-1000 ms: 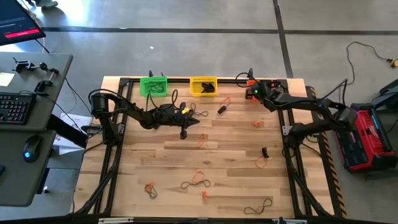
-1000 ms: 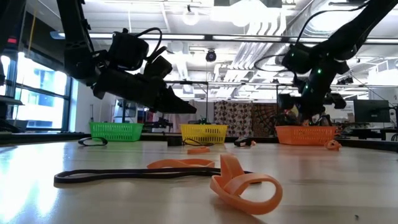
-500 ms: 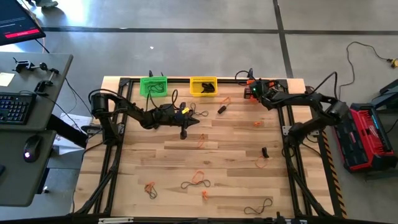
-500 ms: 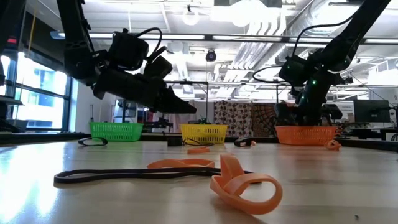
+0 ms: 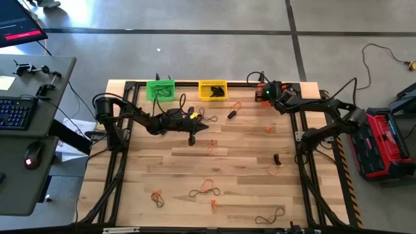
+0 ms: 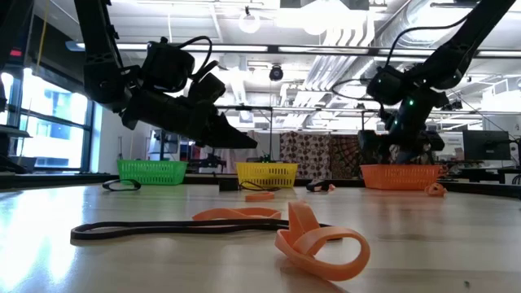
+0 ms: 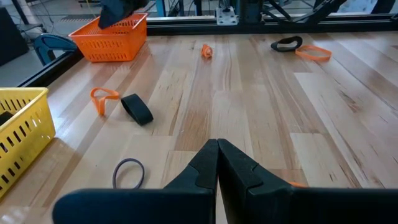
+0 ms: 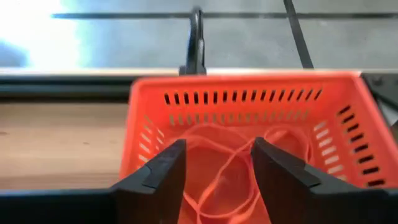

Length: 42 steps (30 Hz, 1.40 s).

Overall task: Sort rubber bands into baskets
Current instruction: Put the orange rubber band into the orange bin, then put the black rubber band into the yellow bin

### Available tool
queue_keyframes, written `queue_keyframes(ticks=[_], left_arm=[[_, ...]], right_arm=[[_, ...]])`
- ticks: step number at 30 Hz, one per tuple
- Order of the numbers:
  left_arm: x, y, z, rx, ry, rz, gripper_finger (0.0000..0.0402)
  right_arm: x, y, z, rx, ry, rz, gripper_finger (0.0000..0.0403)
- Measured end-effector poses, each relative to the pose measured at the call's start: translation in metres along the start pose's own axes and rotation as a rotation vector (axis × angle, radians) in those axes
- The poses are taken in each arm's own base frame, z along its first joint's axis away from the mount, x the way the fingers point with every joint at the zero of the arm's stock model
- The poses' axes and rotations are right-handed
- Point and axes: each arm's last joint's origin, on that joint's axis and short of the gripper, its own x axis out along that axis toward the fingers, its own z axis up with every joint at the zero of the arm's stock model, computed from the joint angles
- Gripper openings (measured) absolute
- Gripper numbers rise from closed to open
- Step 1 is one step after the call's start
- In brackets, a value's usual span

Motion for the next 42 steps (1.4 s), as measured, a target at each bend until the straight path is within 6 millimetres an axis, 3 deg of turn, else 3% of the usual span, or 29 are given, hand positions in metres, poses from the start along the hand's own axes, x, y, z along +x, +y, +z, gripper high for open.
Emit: queue_keyframes(ticks=[5, 11, 17, 25, 32, 42], left_arm=[[0.000, 0.001, 0.000, 0.006, 0.002, 0.020, 0.0000], [-0.006, 0.001, 0.016, 0.007, -0.054, 0.004, 0.0000], [-0.018, -0.001, 0.029, 0.041, -0.013, 0.016, 0.0000], [-0.048, -0.020, 0.042, 0.092, 0.203, 0.072, 0.0000], [-0.082, -0.043, 0.049, 0.046, 0.362, 0.118, 0.0001], [-0.129, -0.052, 0.034, -0.138, 0.622, 0.419, 0.0019]], right_arm=[[-0.020, 0.005, 0.008, -0.066, -0.063, 0.070, 0.0124], [-0.046, 0.025, 0.003, -0.199, -0.120, 0.200, 0.0012], [-0.071, 0.050, -0.026, -0.288, -0.178, 0.436, 0.0011], [-0.097, 0.059, -0.065, -0.309, -0.233, 0.662, 0.0002], [-0.115, 0.064, -0.079, -0.352, -0.256, 0.701, 0.0000], [-0.127, 0.066, -0.088, -0.365, -0.280, 0.715, 0.0000]])
